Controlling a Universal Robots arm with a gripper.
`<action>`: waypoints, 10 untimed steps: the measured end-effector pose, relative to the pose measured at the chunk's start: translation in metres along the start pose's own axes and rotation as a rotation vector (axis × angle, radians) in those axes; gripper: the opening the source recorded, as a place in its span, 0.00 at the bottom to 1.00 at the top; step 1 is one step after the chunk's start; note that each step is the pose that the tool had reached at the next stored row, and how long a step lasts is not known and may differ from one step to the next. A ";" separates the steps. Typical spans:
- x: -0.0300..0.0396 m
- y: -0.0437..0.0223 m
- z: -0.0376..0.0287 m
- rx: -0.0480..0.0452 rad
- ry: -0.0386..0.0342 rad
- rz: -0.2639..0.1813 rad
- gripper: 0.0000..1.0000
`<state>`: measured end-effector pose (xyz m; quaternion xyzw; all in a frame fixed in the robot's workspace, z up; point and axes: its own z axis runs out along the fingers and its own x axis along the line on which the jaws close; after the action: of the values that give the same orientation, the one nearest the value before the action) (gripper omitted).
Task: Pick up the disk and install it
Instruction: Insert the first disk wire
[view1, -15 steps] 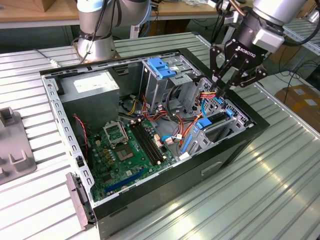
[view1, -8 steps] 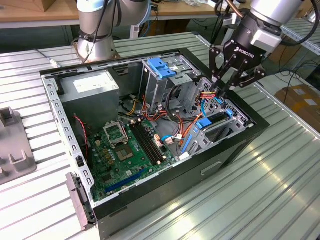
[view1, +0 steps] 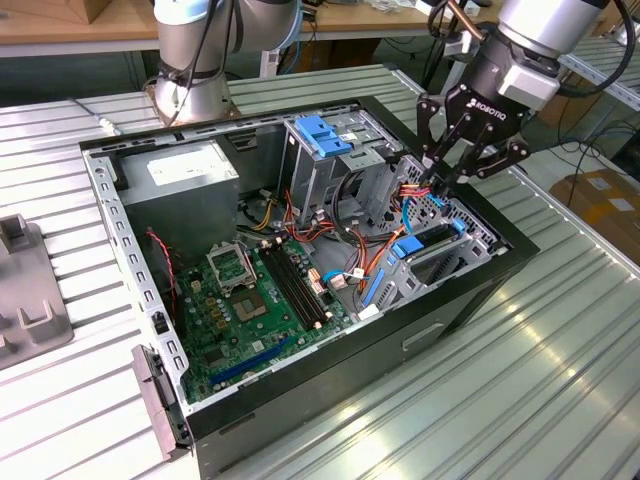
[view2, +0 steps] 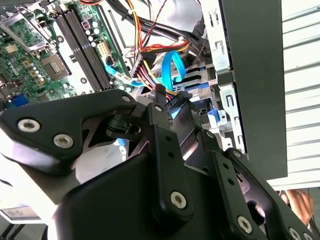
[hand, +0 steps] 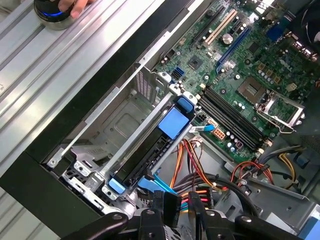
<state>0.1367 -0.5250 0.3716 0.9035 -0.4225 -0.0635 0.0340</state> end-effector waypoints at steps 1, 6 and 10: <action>0.0001 0.0000 0.0002 0.0000 0.0000 0.000 0.34; 0.0001 0.0000 0.0006 -0.0001 0.0000 0.000 0.34; 0.0001 0.0000 0.0008 0.0000 0.0000 0.000 0.25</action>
<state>0.1367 -0.5251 0.3708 0.9035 -0.4225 -0.0635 0.0340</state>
